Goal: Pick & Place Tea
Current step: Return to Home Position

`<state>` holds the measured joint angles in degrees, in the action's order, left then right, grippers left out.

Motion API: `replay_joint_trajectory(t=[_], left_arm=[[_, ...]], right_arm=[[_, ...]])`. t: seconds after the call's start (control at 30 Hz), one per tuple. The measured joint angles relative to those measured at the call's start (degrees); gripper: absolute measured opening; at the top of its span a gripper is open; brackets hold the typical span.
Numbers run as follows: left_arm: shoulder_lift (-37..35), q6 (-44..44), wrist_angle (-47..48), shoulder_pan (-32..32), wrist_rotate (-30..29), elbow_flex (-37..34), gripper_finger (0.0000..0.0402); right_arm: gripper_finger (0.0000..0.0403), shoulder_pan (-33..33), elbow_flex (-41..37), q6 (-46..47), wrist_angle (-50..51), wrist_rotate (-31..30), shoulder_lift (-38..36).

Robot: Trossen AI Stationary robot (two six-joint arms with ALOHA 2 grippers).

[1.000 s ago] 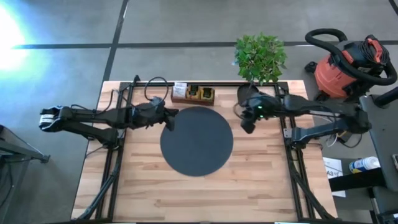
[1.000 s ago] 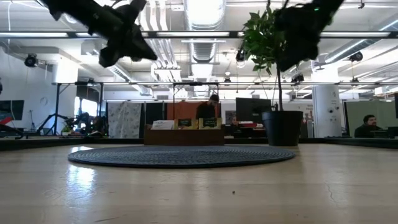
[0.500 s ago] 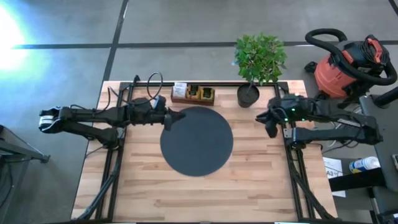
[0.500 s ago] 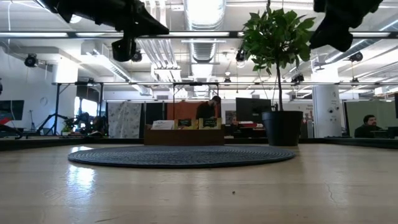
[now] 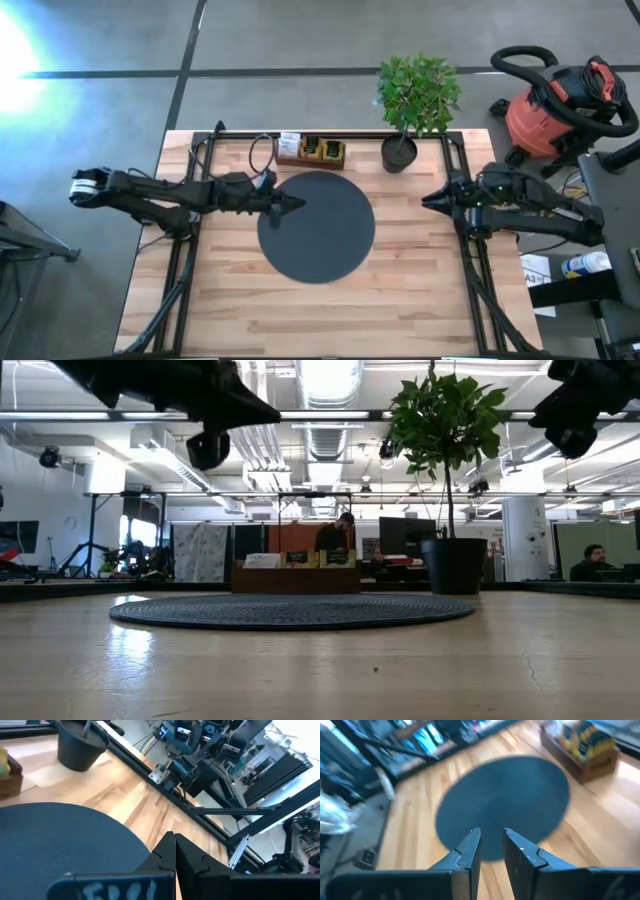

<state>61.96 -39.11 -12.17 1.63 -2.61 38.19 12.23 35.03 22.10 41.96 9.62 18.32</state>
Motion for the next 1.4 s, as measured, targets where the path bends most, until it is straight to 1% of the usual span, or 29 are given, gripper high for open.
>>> replay_joint_trajectory(t=[0.07, 0.23, 0.3, 0.4, 0.53, 0.67, 0.87, 1.07, 1.2, 1.4], left_arm=[[1.4, 0.0, -5.4, -0.4, -0.1, -2.4, 0.0000], [3.9, -1.6, -22.5, -0.9, 0.8, -10.1, 0.0000], [3.6, -2.9, -26.9, -0.9, 0.9, -13.4, 0.0000], [1.9, -5.3, -30.4, -0.9, 1.0, -17.9, 0.0000], [-2.8, -6.7, -30.9, -0.9, 1.0, -21.9, 0.0000], [-8.5, -5.0, -30.3, -0.9, 1.0, -25.0, 0.0000], [-17.2, -3.6, -28.8, -0.8, 1.0, -30.1, 0.0000], [-24.0, -2.9, -28.6, -0.8, 1.1, -35.0, 0.0000], [-27.8, -2.2, -28.4, -0.8, 2.4, -37.2, 0.0000], [-31.7, 1.1, -28.0, -0.8, 7.5, -37.7, 0.0000]], right_arm=[[0.0075, 0.0, -3.1, 0.7, -3.7, 1.3, -3.2], [0.0069, 0.0, -10.0, 3.3, -11.3, 4.1, -9.4], [0.0068, 0.0, -11.6, 4.2, -13.0, 4.6, -11.3], [0.0068, 0.0, -13.4, 4.7, -13.8, 4.6, -13.2], [0.0068, 0.0, -15.2, 4.7, -13.9, 4.5, -15.0], [0.0068, 0.0, -17.2, 5.1, -13.5, 4.4, -15.6], [0.0068, 0.0, -18.4, 10.4, -14.3, 3.8, -15.6], [0.0068, 0.0, -20.2, 11.3, -19.6, 2.5, -15.6], [0.0068, 0.0, -21.0, 11.3, -20.4, 0.9, -15.5], [0.0068, 0.0, -21.3, 11.4, -20.0, 0.7, -15.5]])
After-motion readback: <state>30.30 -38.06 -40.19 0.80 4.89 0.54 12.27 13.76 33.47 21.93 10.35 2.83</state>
